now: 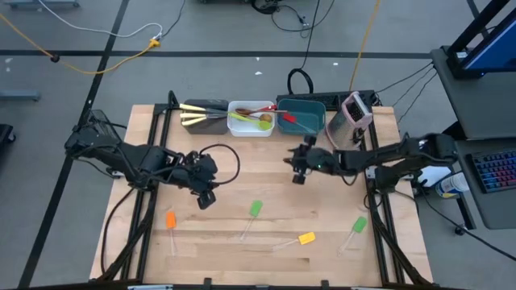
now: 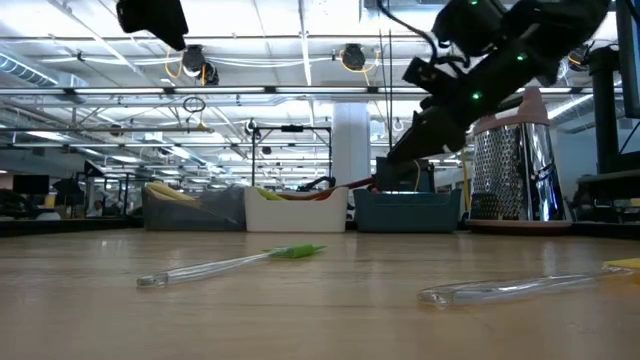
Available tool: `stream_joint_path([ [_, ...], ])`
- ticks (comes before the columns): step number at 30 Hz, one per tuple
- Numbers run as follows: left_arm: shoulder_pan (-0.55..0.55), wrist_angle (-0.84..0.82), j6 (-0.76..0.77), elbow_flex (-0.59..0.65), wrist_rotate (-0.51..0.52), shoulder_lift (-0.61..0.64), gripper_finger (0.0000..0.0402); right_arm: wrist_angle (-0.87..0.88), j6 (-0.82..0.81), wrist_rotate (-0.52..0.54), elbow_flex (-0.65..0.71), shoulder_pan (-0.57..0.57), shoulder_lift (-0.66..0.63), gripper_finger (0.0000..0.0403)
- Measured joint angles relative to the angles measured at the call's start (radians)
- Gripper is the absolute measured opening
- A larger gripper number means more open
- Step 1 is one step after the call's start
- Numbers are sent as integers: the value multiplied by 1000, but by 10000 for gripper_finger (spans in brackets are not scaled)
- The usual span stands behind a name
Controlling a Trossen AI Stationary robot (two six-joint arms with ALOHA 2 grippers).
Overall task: Pick & Place Kitchen Items
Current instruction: Put the orange spatula into the blue bin
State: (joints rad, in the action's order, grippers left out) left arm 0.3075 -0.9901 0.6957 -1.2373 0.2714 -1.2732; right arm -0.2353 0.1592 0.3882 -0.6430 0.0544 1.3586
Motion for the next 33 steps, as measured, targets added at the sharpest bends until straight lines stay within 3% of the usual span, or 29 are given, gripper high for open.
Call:
stream_joint_path([
  [6,10,-3,107,0,-204,0,136,-337,8,0,140,-102,0,155],
  [10,10,-3,214,0,-229,0,136,-507,66,0,207,-148,0,155],
  [20,27,-50,517,-1,-222,-38,136,-565,134,-1,242,-216,1,153],
  [30,123,-278,920,0,-251,-145,136,-616,168,0,242,-214,1,151],
  [33,164,-306,968,1,-285,-172,136,-613,168,0,242,-214,1,151],
])
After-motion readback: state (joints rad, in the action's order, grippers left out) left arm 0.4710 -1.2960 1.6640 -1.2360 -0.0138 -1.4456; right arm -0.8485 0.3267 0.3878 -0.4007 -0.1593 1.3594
